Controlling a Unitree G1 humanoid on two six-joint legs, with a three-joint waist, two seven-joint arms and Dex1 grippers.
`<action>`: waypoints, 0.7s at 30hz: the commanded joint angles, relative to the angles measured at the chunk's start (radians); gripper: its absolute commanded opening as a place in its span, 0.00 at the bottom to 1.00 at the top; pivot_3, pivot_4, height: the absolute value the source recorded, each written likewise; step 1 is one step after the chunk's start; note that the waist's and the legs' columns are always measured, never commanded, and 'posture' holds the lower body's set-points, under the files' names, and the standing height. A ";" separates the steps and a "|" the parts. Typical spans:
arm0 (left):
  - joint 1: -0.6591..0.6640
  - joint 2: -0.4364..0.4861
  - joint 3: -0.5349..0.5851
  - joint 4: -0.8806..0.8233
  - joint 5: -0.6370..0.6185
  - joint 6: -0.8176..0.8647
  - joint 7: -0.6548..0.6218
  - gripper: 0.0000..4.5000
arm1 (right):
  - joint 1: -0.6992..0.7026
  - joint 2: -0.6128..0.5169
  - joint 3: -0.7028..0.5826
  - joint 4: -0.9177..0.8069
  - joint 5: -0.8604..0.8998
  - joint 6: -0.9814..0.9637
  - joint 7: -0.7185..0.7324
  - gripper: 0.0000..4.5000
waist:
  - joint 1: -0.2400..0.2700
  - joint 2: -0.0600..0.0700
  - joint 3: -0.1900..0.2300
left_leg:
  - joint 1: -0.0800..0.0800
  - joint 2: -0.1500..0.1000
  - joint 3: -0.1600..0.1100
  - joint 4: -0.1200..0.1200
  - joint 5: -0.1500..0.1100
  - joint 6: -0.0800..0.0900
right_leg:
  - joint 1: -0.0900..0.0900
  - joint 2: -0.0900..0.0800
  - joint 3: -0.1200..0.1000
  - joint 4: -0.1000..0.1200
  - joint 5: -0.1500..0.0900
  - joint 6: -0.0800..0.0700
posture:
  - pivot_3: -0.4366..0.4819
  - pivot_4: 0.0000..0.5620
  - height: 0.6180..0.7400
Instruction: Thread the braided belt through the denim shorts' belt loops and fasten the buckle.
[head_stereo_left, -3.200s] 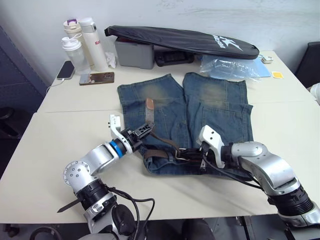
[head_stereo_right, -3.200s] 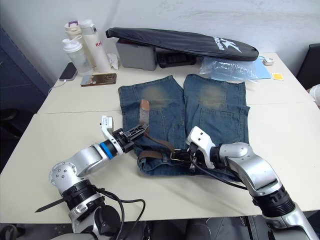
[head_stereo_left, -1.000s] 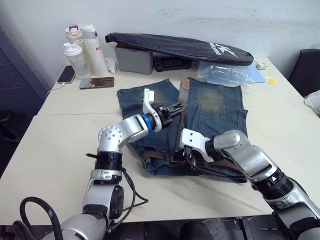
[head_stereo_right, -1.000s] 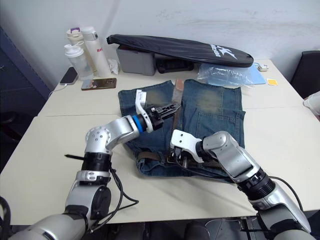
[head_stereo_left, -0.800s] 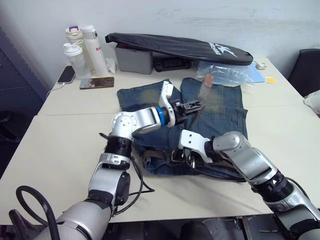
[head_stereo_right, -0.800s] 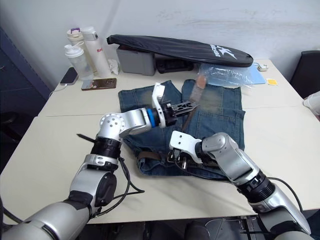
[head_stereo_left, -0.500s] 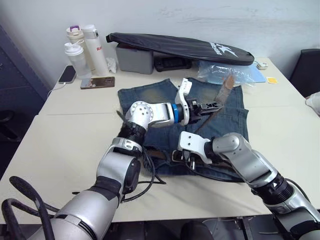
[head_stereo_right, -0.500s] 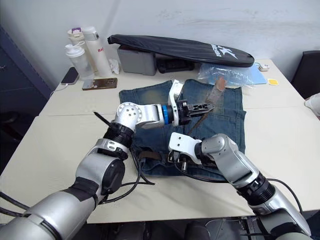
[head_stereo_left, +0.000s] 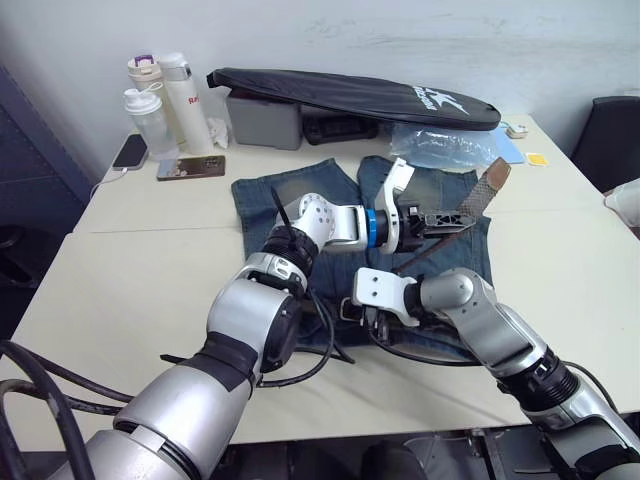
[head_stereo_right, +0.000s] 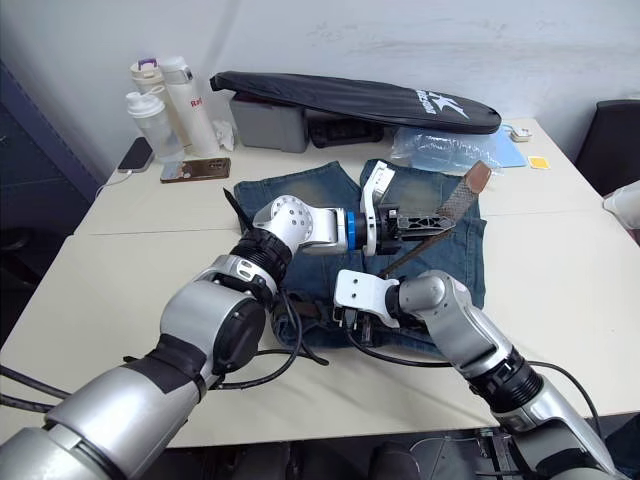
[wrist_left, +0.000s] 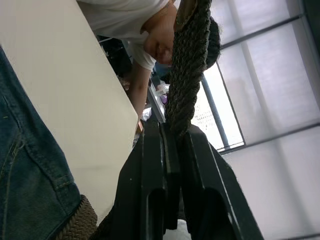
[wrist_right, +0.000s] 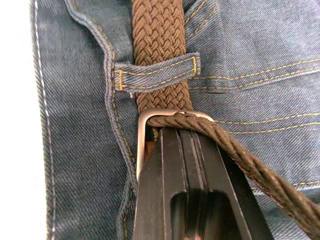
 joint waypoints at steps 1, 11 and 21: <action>-0.210 -0.042 0.179 -0.021 -0.093 -0.188 -0.053 0.00 | 0.139 0.044 0.240 0.274 -0.087 0.030 0.027 0.01 | 0.000 0.000 0.000 | 0.001 0.001 0.000 0.000 0.000 0.001 | 0.000 0.000 -0.001 -0.001 0.000 -0.001 | 0.48 0.27 0.22; -0.296 -0.081 0.258 0.080 -0.023 -0.325 -0.054 0.00 | 0.121 0.076 0.230 0.338 -0.122 -0.025 0.081 0.01 | 0.000 0.000 0.000 | 0.003 0.001 -0.007 -0.002 -0.002 0.005 | 0.000 0.001 -0.003 -0.005 0.004 -0.004 | 0.48 0.27 0.22; -0.207 -0.006 0.192 0.042 0.111 -0.183 -0.173 0.00 | 0.131 0.114 0.133 0.435 -0.092 -0.132 0.081 0.01 | -0.013 0.001 -0.001 | 0.004 0.001 -0.007 -0.002 -0.002 0.005 | 0.000 0.003 -0.003 -0.005 0.004 -0.005 | 0.48 0.27 0.22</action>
